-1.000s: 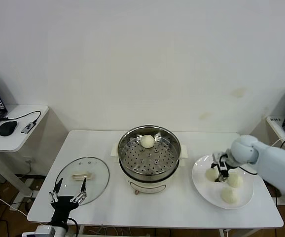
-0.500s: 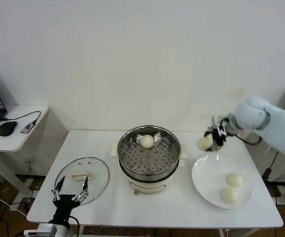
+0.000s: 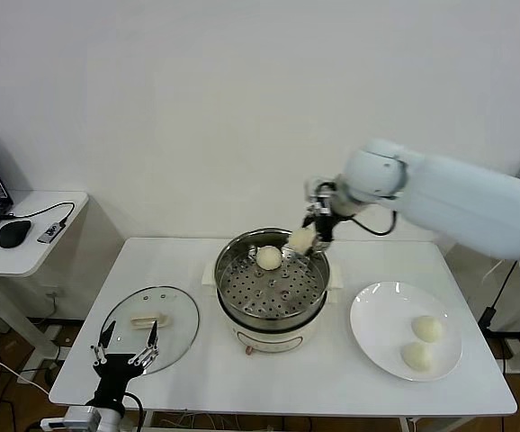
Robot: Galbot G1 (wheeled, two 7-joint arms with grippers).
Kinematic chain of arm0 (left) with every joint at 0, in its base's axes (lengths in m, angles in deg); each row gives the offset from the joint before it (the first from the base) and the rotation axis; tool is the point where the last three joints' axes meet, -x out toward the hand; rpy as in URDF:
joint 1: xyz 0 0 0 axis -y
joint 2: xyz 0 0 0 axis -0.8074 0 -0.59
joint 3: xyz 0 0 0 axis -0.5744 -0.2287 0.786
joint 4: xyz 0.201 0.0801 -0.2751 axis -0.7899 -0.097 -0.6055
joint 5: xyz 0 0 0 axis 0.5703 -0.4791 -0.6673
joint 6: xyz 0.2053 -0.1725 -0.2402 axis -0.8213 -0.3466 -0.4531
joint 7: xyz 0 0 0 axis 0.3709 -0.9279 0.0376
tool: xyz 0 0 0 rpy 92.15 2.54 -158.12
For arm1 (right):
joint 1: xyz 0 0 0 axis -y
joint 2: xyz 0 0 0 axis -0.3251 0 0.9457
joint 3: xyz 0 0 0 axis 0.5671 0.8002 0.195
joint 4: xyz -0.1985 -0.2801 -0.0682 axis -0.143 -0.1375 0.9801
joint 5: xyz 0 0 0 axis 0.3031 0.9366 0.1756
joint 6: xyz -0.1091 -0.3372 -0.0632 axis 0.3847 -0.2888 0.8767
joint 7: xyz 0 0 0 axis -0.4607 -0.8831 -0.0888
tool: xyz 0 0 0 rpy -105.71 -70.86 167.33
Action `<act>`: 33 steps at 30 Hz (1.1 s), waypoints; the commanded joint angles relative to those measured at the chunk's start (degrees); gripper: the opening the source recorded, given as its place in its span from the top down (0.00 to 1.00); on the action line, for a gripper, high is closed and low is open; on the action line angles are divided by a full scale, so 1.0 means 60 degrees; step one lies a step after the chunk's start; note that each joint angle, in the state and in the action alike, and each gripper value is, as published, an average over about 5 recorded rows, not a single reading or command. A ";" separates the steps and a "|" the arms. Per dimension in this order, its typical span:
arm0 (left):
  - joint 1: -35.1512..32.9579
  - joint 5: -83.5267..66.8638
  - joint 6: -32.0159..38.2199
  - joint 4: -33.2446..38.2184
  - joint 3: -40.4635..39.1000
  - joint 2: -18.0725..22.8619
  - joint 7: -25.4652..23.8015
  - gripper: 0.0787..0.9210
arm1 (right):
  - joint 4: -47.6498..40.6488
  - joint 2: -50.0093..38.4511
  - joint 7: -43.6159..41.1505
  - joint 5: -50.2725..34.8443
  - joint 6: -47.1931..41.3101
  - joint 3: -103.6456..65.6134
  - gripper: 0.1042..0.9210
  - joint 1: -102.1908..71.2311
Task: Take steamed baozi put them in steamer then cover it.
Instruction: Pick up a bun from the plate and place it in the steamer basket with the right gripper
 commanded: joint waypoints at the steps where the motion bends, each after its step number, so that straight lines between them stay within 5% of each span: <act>1: 0.0008 -0.0014 -0.0007 0.0018 0.0000 0.0001 -0.0004 0.12 | -0.1619 0.2564 0.0456 -0.0631 -0.0573 0.0161 0.33 -0.0830; 27: 0.0111 -0.0071 0.0014 -0.0049 0.0003 0.0016 -0.0007 0.12 | -0.2841 0.3412 0.0727 -0.0316 -0.0939 0.0174 0.33 -0.1768; 33: 0.0152 -0.0084 0.0026 -0.0131 -0.0001 -0.0002 -0.0006 0.12 | -0.2371 0.3057 0.0508 -0.0318 -0.0939 0.0146 0.23 -0.1422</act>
